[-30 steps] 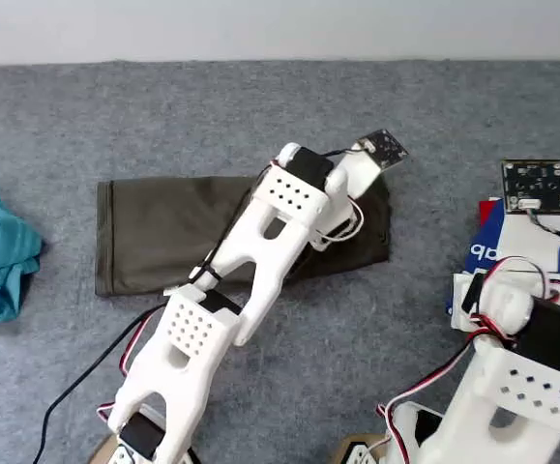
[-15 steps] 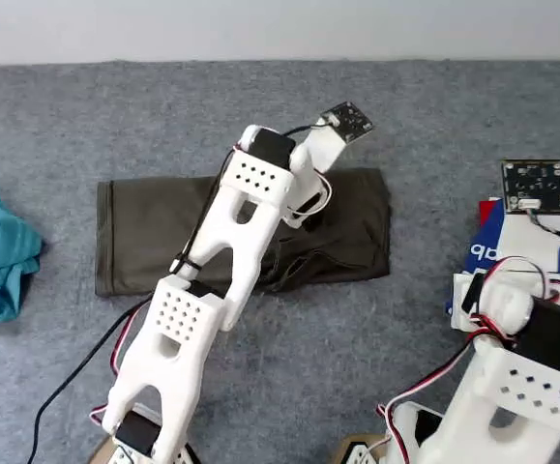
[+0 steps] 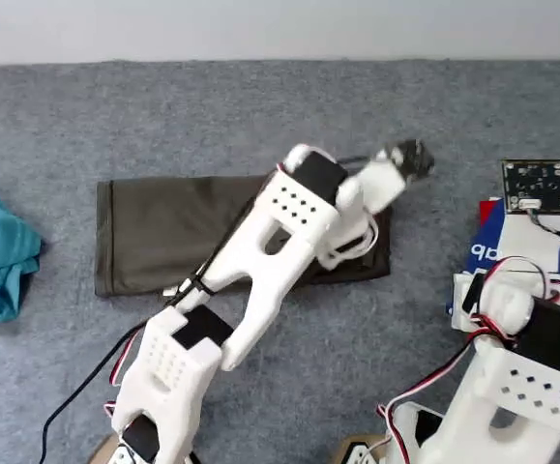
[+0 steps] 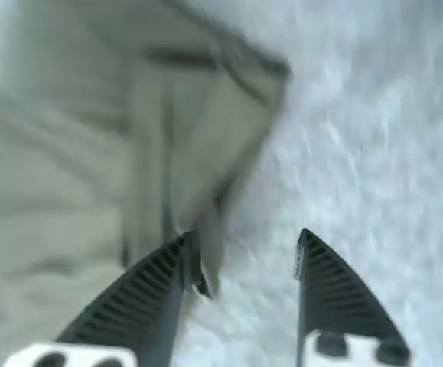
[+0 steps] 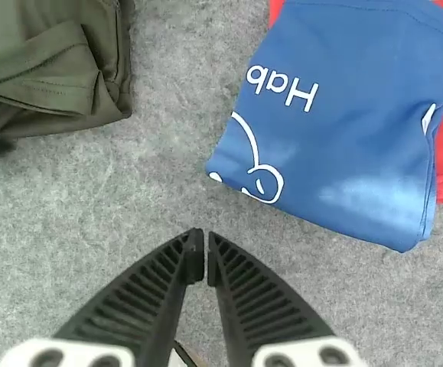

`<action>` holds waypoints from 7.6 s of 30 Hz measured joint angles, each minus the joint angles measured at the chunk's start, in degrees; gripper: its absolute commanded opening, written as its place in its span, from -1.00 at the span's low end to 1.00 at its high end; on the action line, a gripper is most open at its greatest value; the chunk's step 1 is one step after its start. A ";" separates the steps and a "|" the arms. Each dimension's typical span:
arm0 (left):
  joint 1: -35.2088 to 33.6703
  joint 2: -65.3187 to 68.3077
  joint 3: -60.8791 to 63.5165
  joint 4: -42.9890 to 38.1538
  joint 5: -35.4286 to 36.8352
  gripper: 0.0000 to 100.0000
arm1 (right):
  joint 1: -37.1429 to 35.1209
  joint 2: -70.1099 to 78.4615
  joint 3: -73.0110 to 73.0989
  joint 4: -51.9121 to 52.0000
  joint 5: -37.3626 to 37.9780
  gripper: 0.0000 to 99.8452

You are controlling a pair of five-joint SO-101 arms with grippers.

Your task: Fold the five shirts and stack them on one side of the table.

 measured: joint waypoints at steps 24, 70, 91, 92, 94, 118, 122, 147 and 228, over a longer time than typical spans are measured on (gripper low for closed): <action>-14.95 22.33 -32.18 -0.26 -8.53 -0.68 | 0.00 0.00 4.57 0.00 0.00 -0.95; -16.09 15.56 -27.78 -0.18 6.42 -0.80 | 0.00 0.00 4.92 0.00 0.00 -0.94; -57.23 -2.46 5.54 -1.23 7.82 -0.49 | 0.00 0.00 4.92 -1.49 0.00 -0.94; -57.93 -0.88 5.54 -2.02 6.95 -0.49 | 0.00 0.00 4.92 -1.49 0.00 -0.94; -58.90 1.85 5.54 -4.22 6.15 -0.48 | 0.00 0.00 4.92 -1.49 0.00 -0.94; -55.91 17.76 -13.27 -0.35 5.71 -0.97 | 0.00 0.00 4.92 -1.49 0.00 -0.94; -53.10 16.88 -13.27 -0.18 5.80 -0.97 | 0.00 0.00 4.92 -1.49 0.00 -0.94; -44.22 -0.35 -0.79 -0.26 12.04 -0.97 | 0.00 0.00 4.92 -1.49 0.00 -0.94; -58.99 20.04 -2.55 -10.64 -0.26 -0.87 | 0.00 0.00 4.92 -0.62 0.00 -0.94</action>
